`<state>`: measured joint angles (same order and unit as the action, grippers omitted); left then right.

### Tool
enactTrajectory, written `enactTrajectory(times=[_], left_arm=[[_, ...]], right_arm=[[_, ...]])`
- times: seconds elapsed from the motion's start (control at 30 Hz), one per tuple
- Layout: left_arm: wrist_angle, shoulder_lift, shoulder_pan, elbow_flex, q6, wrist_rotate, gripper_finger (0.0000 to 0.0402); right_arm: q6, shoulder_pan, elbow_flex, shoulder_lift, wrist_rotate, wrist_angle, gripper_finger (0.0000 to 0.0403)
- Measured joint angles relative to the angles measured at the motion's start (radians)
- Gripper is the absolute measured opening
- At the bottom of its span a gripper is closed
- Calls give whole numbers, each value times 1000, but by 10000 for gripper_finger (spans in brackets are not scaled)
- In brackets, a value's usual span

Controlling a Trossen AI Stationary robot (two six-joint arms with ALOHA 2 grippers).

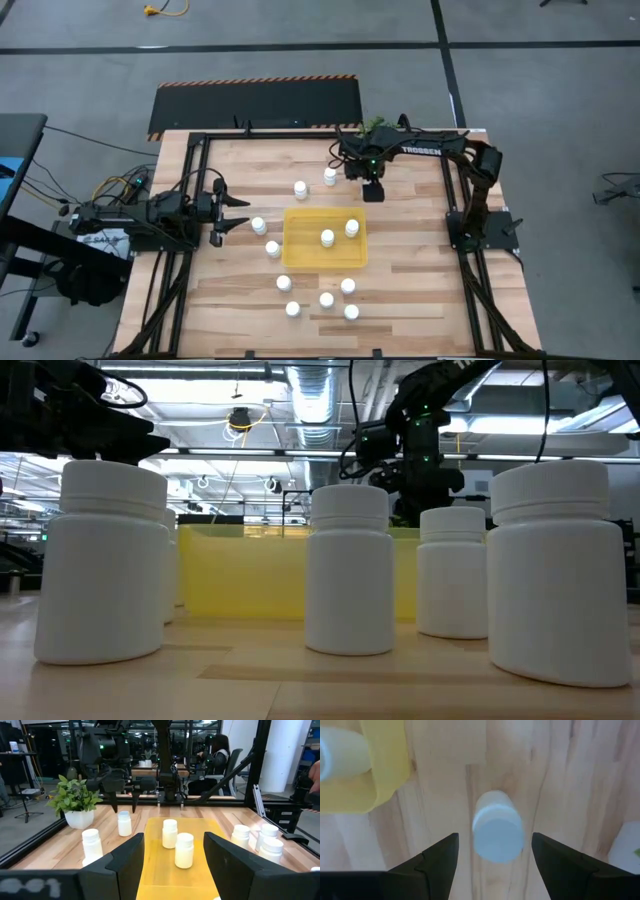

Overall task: Pick and place pill bottles into a basket
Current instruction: Put the white pill bottle into the yellow bin

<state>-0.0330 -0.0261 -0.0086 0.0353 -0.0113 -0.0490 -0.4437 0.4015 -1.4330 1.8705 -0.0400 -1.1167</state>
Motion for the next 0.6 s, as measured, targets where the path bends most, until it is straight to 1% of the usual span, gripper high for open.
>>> enactTrajectory(times=[0.07,0.6], left_arm=[[0,0,0,0,0,0,194],[1,0,0,0,-4,0,194]], right_arm=[[0,0,0,0,14,11,245],[-9,0,0,0,12,14,245]])
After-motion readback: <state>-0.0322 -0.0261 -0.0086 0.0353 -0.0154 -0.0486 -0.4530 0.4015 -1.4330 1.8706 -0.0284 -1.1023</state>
